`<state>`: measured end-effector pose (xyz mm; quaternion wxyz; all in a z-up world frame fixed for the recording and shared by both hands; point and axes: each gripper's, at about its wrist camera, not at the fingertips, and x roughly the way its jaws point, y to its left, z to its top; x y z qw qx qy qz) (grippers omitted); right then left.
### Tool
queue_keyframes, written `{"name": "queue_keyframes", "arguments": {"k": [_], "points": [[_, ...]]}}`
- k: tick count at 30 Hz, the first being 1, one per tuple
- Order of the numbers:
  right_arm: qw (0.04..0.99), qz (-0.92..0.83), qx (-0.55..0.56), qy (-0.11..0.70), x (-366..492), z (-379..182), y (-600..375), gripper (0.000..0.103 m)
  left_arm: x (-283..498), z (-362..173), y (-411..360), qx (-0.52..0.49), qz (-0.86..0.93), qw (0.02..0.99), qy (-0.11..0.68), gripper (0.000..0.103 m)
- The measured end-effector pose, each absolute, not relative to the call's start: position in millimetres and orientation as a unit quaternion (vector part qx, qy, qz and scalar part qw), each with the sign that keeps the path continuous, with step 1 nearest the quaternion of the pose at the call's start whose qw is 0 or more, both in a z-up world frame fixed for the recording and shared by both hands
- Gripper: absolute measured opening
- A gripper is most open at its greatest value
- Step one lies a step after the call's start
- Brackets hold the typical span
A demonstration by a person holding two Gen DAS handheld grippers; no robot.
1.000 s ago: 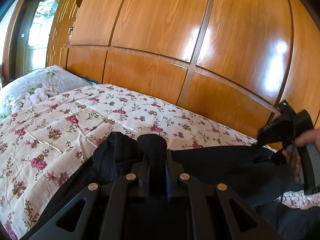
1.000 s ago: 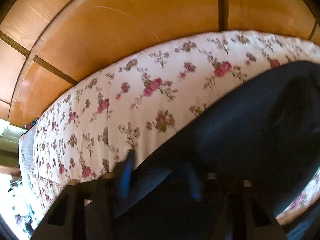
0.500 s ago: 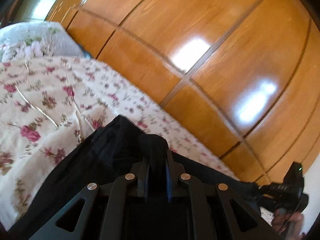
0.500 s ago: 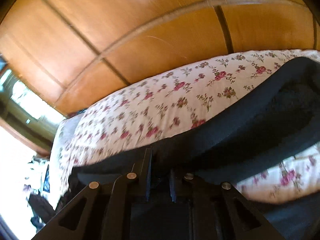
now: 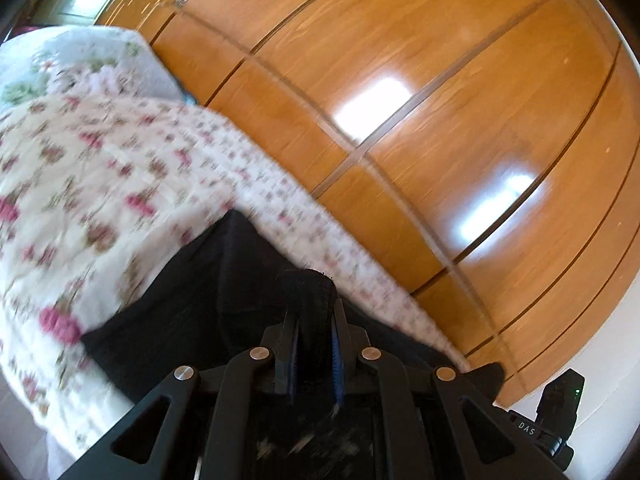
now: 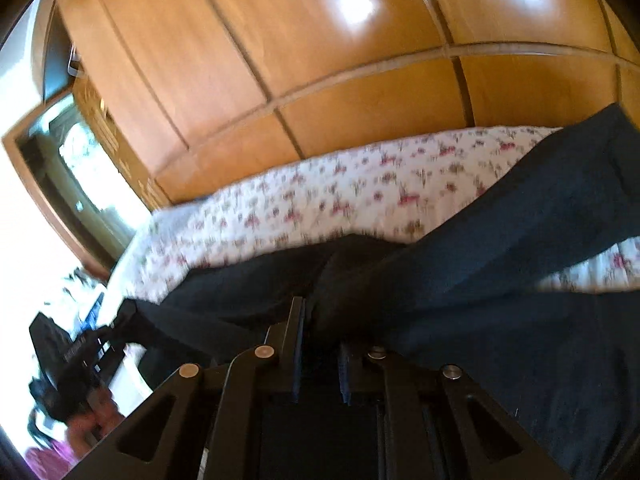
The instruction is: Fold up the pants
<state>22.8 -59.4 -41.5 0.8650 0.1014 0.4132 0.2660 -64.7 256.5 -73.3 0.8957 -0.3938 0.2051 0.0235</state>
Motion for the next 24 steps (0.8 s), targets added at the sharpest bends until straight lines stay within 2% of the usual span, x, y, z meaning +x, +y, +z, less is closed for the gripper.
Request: {"name": "queue_keyframes", "arguments": {"k": [1,3,7,9,11,13,14,18,20,22,23,24], "points": [[0.863,0.264,0.096,0.419,21,-49,-59,0.014,-67,-78,256,-0.396,0.028,0.892,0.214,0.017],[0.86,0.258,0.093,0.43,19,-64,-60,0.014,-72,-86,256,-0.407,0.038,0.883,0.229,0.032],[0.85,0.251,0.127,0.445,24,-82,-71,0.016,-83,-88,257,-0.434,0.026,0.871,0.231,0.047],[0.848,0.258,0.141,0.44,22,-82,-76,0.017,-87,-86,257,-0.441,0.016,0.866,0.236,0.063],[0.847,0.261,0.147,0.439,19,-82,-81,0.025,-91,-88,257,-0.467,-0.001,0.851,0.242,0.072],[0.847,0.257,0.158,0.438,18,-82,-88,0.051,-93,-95,258,-0.502,-0.014,0.826,0.255,0.076],[0.847,0.254,0.168,0.436,18,-82,-93,0.057,-93,-97,257,-0.515,-0.015,0.816,0.263,0.077],[0.849,0.228,0.201,0.432,20,-80,-110,0.059,-95,-100,258,-0.552,-0.007,0.789,0.271,0.076],[0.849,0.217,0.22,0.428,25,-79,-121,0.059,-96,-101,258,-0.557,0.0,0.782,0.279,0.073],[0.85,0.201,0.229,0.43,33,-79,-128,0.059,-94,-102,256,-0.547,0.016,0.782,0.298,0.056],[0.849,0.193,0.238,0.431,38,-79,-132,0.059,-93,-102,254,-0.53,0.026,0.787,0.315,0.038],[0.847,0.188,0.243,0.433,41,-79,-134,0.059,-91,-101,252,-0.51,0.037,0.793,0.332,0.026]]}}
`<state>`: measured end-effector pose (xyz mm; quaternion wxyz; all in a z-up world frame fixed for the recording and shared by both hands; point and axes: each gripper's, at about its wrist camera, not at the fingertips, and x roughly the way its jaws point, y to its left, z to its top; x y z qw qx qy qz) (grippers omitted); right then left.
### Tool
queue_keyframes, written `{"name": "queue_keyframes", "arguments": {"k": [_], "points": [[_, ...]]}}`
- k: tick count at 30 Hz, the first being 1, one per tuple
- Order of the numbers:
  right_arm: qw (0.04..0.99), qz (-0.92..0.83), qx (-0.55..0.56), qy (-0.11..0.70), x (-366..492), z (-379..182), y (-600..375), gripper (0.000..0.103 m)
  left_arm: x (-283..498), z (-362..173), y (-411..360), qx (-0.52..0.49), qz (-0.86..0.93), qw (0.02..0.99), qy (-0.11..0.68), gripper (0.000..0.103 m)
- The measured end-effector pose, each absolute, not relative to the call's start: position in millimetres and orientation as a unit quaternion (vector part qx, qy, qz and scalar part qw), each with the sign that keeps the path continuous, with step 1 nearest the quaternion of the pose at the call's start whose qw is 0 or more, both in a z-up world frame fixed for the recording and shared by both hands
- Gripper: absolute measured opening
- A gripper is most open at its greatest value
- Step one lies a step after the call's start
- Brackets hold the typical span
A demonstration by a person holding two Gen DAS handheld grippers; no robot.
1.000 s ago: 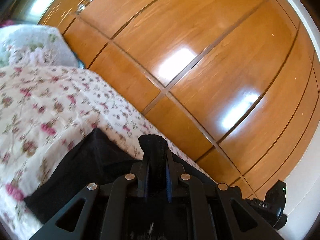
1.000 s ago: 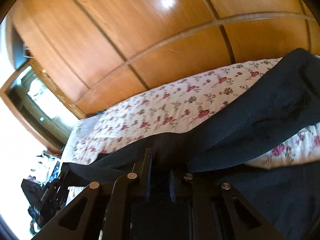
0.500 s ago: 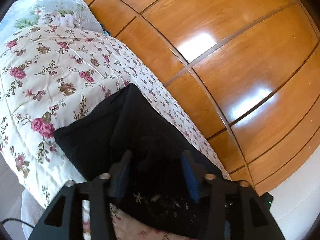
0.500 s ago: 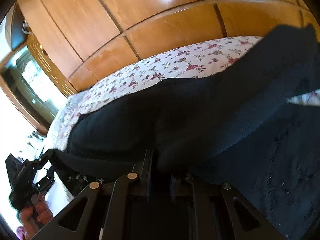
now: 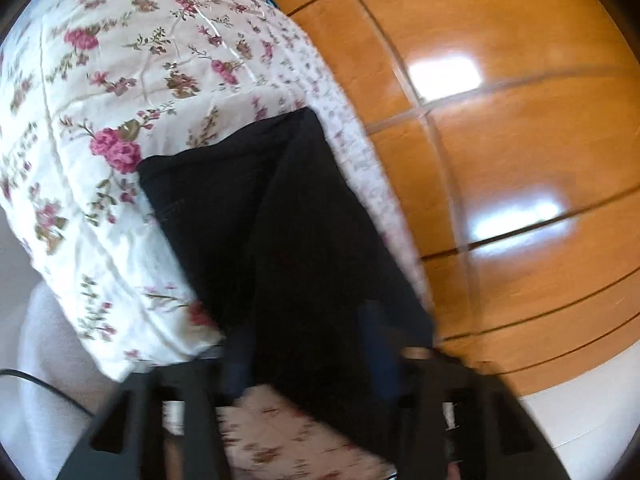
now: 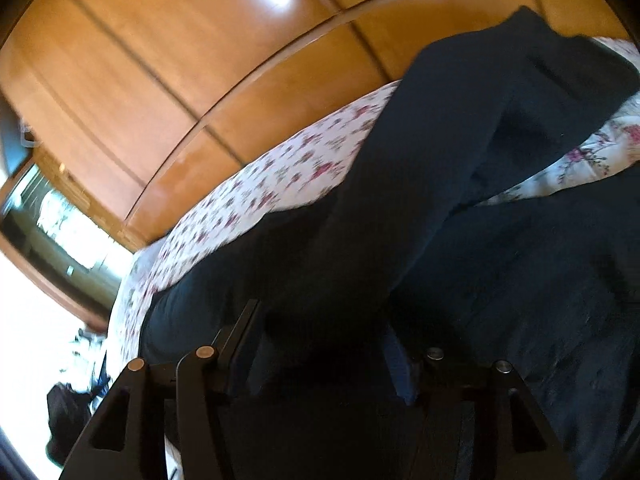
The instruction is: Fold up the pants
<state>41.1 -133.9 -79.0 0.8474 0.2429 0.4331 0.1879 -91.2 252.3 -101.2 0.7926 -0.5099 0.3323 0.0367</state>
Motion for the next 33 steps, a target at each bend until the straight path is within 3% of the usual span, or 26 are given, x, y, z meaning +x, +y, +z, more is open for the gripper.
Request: {"name": "queue_keyframes", "arguments": {"k": [2,4,7,14,22,25,26,27,30,32,33], "points": [[0.846,0.173,0.251,0.438,51,-79,-138,0.052,-93,-102,250,-0.493,0.036,0.801,0.339,0.018],[0.844,0.17,0.253,0.442,57,-78,-139,0.016,-92,-99,252,-0.493,0.03,0.802,0.336,0.011],[0.848,0.179,0.256,0.429,55,-64,-143,0.011,-90,-84,262,-0.498,0.027,0.81,0.31,0.005],[0.877,0.252,0.191,0.362,0,-9,-130,0.011,-95,-38,305,-0.509,0.024,0.836,0.201,0.004],[0.837,0.26,0.138,0.462,-34,-81,-115,0.011,-96,-98,302,-0.459,0.102,0.833,0.292,0.004],[0.841,0.265,0.13,0.453,-36,-86,-117,0.011,-108,-109,300,-0.465,0.092,0.834,0.283,0.005],[0.844,0.265,0.119,0.45,-37,-85,-116,0.011,-109,-108,299,-0.465,0.089,0.835,0.279,0.008],[0.847,0.265,0.112,0.447,-38,-83,-114,0.012,-111,-106,299,-0.467,0.084,0.836,0.276,0.021],[0.84,0.26,0.137,0.457,-36,-82,-120,0.013,-114,-101,297,-0.487,0.065,0.83,0.265,0.043],[0.836,0.256,0.158,0.458,-31,-81,-124,0.016,-112,-99,295,-0.487,0.072,0.828,0.27,0.04],[0.841,0.248,0.165,0.452,-31,-78,-130,0.023,-110,-98,294,-0.476,0.08,0.83,0.28,0.029]]}}
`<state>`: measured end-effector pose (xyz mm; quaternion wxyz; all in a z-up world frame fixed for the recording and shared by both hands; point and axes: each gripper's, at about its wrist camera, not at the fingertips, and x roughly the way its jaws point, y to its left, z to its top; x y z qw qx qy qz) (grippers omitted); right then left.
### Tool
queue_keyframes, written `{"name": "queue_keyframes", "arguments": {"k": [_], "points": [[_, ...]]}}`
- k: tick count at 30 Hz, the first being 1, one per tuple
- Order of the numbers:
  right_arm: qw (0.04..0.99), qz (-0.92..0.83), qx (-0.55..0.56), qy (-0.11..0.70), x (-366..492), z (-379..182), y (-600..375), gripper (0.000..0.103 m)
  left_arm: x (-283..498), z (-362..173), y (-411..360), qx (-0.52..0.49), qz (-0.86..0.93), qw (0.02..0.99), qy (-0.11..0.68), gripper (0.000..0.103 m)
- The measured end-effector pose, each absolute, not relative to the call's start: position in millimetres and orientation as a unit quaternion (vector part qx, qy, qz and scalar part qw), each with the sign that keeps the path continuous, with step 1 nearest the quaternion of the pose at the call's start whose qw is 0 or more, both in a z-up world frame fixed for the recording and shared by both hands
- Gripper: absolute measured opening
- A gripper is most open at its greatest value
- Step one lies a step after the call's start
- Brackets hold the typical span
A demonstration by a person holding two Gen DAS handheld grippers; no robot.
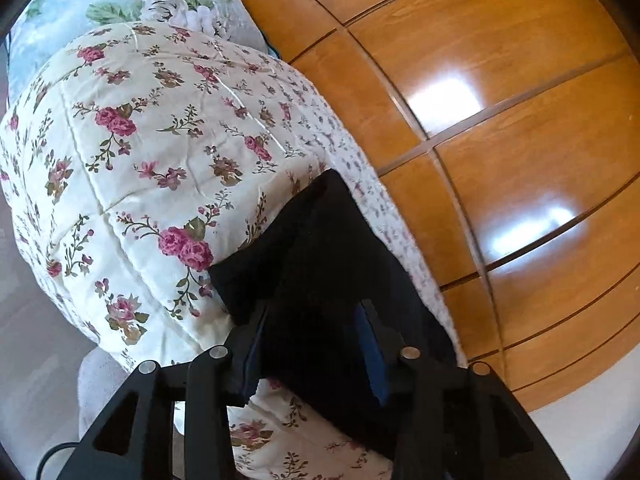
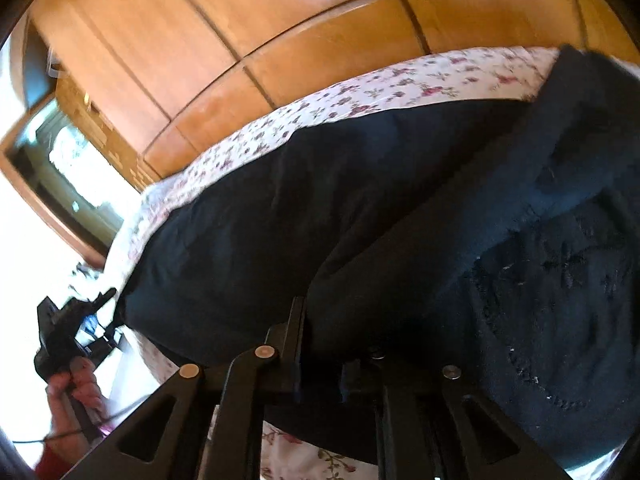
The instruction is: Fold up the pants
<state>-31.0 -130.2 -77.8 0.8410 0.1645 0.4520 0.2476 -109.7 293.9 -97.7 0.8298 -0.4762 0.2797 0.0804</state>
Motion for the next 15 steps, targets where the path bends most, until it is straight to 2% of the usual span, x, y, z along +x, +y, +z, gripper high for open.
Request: {"name": "queue_keyframes", "arguments": {"k": [1,2,4,7,12,15], "points": [[0.845,0.242,0.166,0.446,-30,-75,-133,0.026,-107,-96,293,-0.456,0.1,0.835,0.292,0.019],[0.848,0.241,0.165,0.442,-31,-72,-137,0.026,-102,-94,292,-0.443,0.112,0.837,0.3,0.003],[0.849,0.243,0.142,0.447,-28,-70,-135,0.023,-102,-92,293,-0.433,0.118,0.84,0.305,0.004],[0.854,0.247,0.124,0.442,-32,-63,-128,0.011,-103,-83,304,-0.448,0.12,0.838,0.288,0.004],[0.86,0.288,0.103,0.408,-49,-40,-111,0.011,-105,-64,328,-0.442,0.13,0.853,0.244,0.004],[0.863,0.283,0.063,0.414,-56,-52,-103,0.011,-98,-79,333,-0.438,0.139,0.843,0.28,0.004]]}}
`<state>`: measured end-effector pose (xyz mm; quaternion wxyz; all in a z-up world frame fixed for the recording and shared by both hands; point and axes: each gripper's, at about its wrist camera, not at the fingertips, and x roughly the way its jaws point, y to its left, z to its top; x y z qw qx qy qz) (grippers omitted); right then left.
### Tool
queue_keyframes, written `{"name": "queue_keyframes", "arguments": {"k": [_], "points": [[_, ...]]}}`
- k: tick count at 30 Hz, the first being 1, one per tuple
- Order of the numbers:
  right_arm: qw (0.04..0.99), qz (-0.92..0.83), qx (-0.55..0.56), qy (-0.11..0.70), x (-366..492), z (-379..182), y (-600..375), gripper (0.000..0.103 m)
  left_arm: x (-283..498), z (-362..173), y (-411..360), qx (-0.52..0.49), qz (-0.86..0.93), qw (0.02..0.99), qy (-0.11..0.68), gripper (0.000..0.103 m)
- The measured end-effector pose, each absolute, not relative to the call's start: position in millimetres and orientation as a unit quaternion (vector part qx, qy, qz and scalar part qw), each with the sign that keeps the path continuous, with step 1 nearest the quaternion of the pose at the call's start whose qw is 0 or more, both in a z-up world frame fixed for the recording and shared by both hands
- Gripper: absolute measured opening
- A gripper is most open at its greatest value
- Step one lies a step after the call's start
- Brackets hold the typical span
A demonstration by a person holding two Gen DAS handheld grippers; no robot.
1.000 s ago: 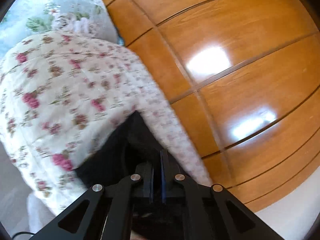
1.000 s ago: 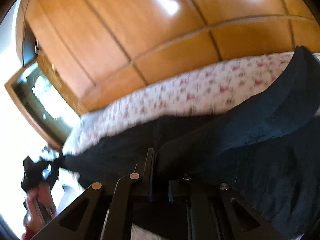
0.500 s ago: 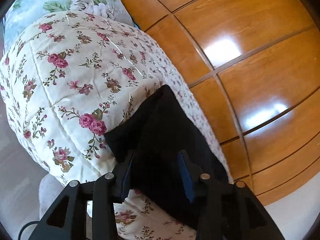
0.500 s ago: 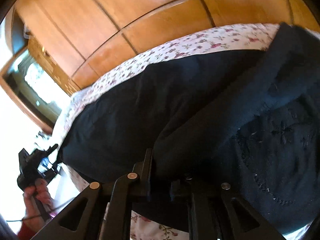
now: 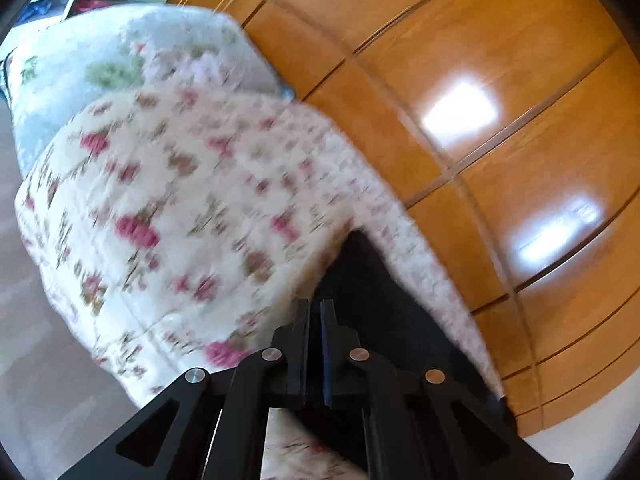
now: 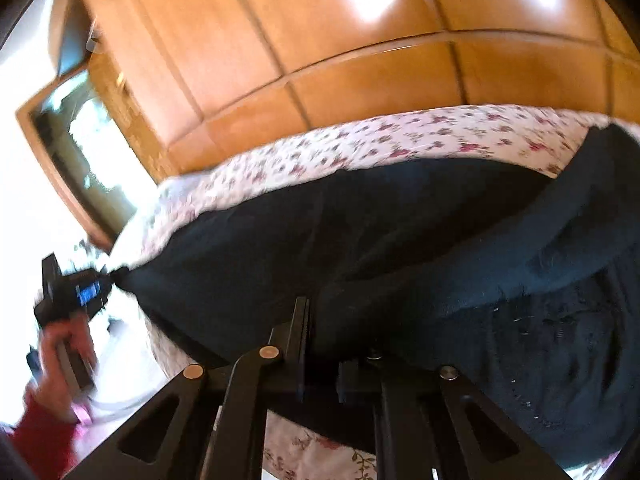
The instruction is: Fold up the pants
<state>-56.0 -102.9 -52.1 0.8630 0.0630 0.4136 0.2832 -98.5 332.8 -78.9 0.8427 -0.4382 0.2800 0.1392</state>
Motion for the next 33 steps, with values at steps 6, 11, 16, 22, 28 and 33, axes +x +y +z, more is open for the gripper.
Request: {"name": "queue_keyframes", "arguments": {"k": [6,11,16,22,28,33], "points": [[0.837,0.273,0.126,0.457,-52,-76,-119,0.015,-104,-93,308,-0.36,0.183,0.856,0.322,0.024],[0.844,0.262,0.132,0.449,-57,-66,-134,0.032,-117,-75,311,-0.37,0.269,0.833,0.311,0.029],[0.863,0.24,0.133,0.424,-62,-53,-165,0.047,-119,-49,290,-0.369,0.247,0.856,0.265,0.029],[0.884,0.197,0.128,0.404,-67,-37,-214,0.048,-96,-27,236,-0.309,0.197,0.899,0.24,0.03],[0.895,0.087,0.117,0.422,-63,-44,-275,0.048,-42,-23,163,-0.276,0.045,0.916,0.287,0.041],[0.887,0.032,0.124,0.444,-64,-47,-310,0.048,-2,-20,71,-0.224,-0.103,0.916,0.316,0.06]]}}
